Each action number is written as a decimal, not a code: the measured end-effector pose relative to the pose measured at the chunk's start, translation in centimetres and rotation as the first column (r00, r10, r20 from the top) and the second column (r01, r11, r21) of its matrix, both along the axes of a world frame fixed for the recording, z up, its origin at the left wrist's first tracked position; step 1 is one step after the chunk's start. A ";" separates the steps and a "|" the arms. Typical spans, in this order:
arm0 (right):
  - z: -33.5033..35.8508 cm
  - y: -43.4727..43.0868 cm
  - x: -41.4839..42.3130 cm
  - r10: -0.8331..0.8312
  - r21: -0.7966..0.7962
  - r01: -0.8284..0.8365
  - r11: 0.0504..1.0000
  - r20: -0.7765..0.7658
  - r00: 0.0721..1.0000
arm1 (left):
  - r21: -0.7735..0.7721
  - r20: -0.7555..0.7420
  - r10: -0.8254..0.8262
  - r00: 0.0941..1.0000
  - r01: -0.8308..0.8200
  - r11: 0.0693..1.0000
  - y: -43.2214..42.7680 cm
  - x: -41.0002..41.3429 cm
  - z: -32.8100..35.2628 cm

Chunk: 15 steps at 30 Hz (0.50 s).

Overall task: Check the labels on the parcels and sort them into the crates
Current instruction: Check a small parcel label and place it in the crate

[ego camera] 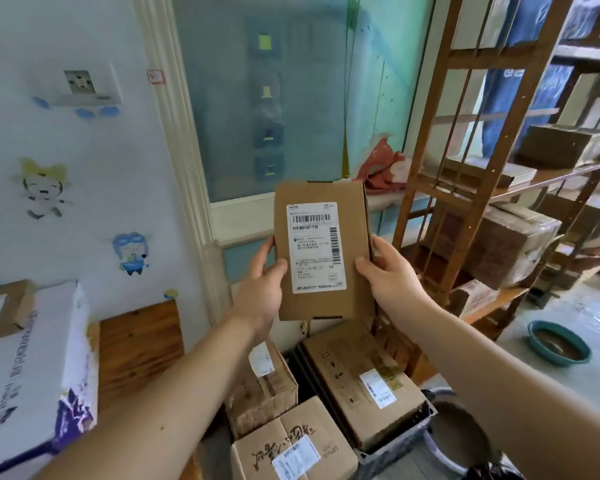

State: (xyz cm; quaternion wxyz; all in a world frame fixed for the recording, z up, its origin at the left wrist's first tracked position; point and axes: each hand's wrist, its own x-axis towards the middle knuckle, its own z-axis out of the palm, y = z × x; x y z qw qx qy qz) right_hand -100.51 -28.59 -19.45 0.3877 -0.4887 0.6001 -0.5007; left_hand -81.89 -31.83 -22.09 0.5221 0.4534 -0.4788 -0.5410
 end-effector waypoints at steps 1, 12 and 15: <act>0.3 -0.6 -1.0 0.010 -0.006 -0.010 1.000 -0.004 1.000 | -0.003 -0.008 0.015 1.000 -0.015 1.000 -0.3 -1.0 0.1; -1.5 -3.8 -3.8 0.130 0.057 -0.130 0.990 -0.009 0.991 | 0.017 0.110 0.166 0.980 -0.169 0.986 -0.5 -3.4 -1.2; -2.0 -4.2 -2.9 0.155 0.065 -0.154 0.986 -0.003 0.988 | 0.036 0.098 0.167 0.981 -0.171 0.985 -1.0 -2.4 -1.6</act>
